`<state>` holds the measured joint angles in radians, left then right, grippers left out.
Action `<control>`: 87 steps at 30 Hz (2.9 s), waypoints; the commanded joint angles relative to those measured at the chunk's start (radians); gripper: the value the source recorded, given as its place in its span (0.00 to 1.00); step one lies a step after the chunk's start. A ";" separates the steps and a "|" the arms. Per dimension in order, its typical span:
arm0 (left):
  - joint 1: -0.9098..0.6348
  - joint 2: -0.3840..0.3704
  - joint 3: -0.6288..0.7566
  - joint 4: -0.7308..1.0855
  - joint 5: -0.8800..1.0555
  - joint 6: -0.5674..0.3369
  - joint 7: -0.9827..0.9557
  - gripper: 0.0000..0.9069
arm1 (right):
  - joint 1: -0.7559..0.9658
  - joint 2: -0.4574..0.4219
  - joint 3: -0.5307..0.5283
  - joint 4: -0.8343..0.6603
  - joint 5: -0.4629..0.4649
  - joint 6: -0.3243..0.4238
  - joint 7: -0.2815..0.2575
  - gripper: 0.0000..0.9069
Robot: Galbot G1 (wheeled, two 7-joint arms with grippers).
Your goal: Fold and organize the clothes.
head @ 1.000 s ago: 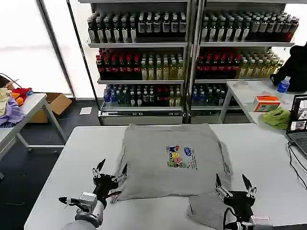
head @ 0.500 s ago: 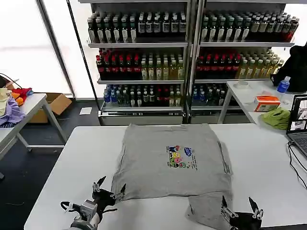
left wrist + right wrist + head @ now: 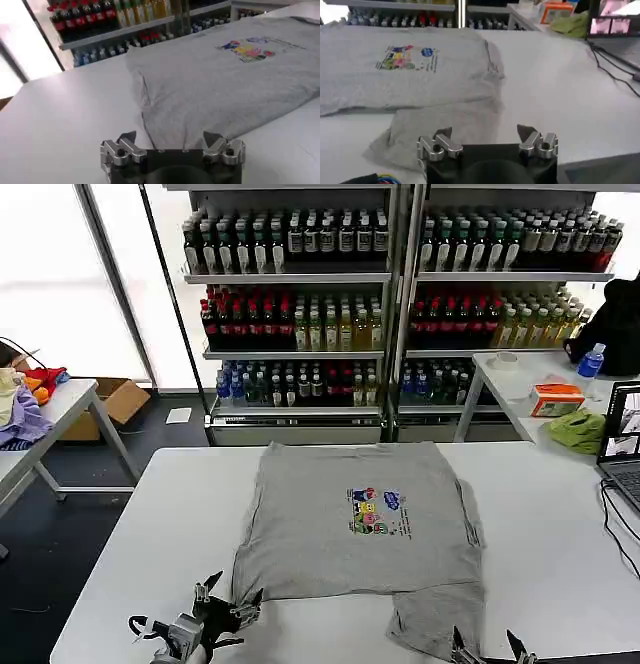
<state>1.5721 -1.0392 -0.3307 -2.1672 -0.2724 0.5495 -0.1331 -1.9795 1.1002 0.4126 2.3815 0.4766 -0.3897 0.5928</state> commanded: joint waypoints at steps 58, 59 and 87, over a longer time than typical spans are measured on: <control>-0.265 -0.181 0.001 0.062 -0.109 -0.155 -0.039 0.00 | 0.509 0.184 0.038 -0.109 -0.265 0.134 -0.197 0.00; -0.277 -0.184 0.005 0.082 -0.109 -0.160 -0.038 0.00 | 0.524 0.182 0.037 -0.115 -0.263 0.126 -0.198 0.00; -0.481 -0.219 0.065 0.379 -0.139 -0.144 -0.044 0.00 | 0.818 0.101 -0.032 -0.450 0.023 -0.052 -0.187 0.00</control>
<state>1.1268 -1.2551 -0.2668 -1.8439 -0.4087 0.4083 -0.1765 -1.2345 1.2071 0.3913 2.0229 0.4460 -0.4072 0.3996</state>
